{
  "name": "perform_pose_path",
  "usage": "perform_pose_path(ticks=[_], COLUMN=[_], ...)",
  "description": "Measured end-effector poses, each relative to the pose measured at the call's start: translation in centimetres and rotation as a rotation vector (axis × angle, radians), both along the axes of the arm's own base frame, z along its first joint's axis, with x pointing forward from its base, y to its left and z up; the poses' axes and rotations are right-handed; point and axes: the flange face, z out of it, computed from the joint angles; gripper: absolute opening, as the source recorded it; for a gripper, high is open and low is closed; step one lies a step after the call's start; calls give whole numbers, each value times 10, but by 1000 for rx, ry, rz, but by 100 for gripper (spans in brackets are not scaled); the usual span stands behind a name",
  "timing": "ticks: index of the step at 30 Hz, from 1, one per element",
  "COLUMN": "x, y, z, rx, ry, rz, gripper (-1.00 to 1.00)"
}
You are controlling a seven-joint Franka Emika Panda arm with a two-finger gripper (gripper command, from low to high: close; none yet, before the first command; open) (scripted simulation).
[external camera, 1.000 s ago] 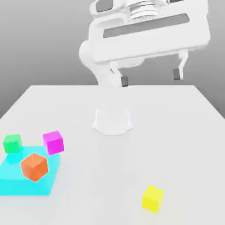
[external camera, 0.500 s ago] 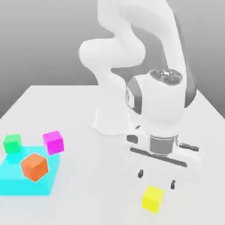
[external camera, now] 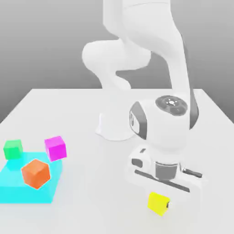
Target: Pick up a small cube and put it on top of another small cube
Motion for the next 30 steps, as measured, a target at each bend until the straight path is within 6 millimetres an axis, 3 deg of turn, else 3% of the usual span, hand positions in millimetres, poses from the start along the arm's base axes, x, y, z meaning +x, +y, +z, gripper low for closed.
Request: perform_pose_path(ticks=[1,5,8,10,11,15,18,20,24,25,30], x=[2,15,1,-22,-34,-90,-150,-165,-169,-170,-170], y=[-11,-110,-219,-284,-307,-383,-437,-448,-451,-452,-451], z=[10,43,68,83,90,113,125,115,78,68,68], rx=[-2,-18,-28,-31,-31,-22,-4,6,8,5,5], ry=[-1,-11,-12,-10,-9,-2,1,-2,-3,-1,-1], rz=[-4,-40,-121,-162,-163,-162,-185,-189,-191,-192,-191], gripper=[-100,-100,-100,-100,-100,-100,-100,-100,-100,100,100])
